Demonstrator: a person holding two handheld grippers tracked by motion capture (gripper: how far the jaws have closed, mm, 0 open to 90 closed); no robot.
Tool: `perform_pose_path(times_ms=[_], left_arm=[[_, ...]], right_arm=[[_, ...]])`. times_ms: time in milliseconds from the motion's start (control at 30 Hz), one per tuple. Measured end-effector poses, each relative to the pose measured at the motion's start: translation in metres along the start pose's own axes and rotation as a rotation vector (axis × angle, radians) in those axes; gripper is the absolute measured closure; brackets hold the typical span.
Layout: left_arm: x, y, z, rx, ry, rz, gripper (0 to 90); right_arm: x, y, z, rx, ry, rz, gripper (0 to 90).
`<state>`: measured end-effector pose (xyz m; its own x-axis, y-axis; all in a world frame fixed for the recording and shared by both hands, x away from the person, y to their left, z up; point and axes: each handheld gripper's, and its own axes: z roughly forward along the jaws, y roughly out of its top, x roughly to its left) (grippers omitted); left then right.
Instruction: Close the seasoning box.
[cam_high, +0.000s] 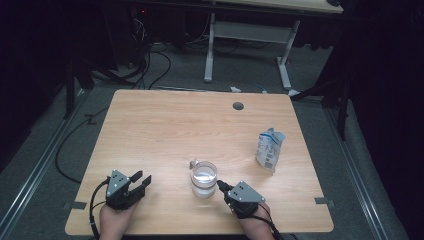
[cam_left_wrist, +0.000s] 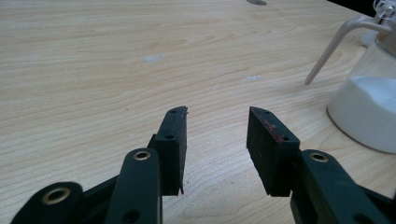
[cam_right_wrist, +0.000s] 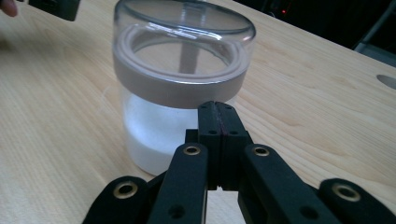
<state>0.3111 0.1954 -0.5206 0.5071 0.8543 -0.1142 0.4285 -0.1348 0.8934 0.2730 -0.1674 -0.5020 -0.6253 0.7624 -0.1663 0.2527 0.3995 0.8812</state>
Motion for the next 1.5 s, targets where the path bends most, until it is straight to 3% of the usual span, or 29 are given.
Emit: perform_pose_path(times_ms=[300,767,1167,1500], left_arm=[[0.004,-0.001,-0.002,0.0,0.003,-0.014,58.2],[0.01,-0.004,-0.009,-0.009,0.022,-0.036,58.3],[0.011,-0.005,-0.009,-0.007,0.017,-0.037,58.4],[0.01,-0.005,-0.008,-0.004,0.016,-0.031,58.4]], right_arm=[[0.021,0.007,0.01,-0.008,0.064,-0.032,89.7],[0.035,0.021,0.036,-0.027,0.121,-0.042,89.7],[0.045,0.027,0.047,-0.033,0.128,-0.06,89.4],[0.037,0.023,0.038,-0.029,0.109,-0.049,86.7]])
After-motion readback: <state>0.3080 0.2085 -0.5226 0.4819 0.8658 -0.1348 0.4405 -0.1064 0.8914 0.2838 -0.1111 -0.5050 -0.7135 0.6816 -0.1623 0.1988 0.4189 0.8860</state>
